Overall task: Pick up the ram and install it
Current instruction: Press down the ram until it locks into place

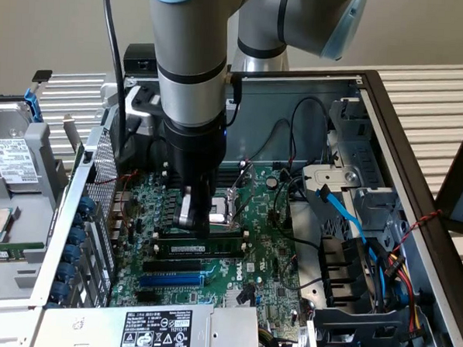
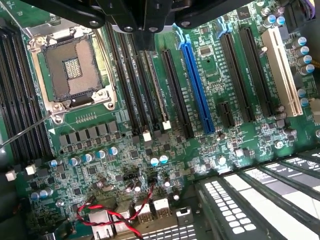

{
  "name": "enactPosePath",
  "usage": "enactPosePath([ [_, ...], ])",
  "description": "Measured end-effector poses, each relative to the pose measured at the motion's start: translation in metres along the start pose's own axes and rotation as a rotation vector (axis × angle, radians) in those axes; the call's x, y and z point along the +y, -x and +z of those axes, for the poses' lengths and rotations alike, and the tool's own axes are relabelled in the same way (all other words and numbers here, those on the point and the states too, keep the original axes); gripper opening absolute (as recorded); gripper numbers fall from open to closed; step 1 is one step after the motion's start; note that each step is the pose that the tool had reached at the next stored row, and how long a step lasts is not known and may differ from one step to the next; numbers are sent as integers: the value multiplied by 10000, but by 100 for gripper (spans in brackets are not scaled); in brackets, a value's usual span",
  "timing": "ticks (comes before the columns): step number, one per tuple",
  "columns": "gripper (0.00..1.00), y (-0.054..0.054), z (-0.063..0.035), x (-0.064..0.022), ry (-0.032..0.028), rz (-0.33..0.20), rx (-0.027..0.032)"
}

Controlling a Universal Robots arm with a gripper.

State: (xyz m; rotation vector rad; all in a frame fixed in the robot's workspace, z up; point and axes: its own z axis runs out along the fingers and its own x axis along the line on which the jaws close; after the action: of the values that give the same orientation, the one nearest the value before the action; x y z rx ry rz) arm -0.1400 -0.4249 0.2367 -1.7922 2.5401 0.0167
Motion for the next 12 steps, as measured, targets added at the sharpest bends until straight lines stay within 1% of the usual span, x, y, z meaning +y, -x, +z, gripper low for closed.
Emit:
enactPosePath([
  [12,11,0,4,0,-63,1928,20],
])
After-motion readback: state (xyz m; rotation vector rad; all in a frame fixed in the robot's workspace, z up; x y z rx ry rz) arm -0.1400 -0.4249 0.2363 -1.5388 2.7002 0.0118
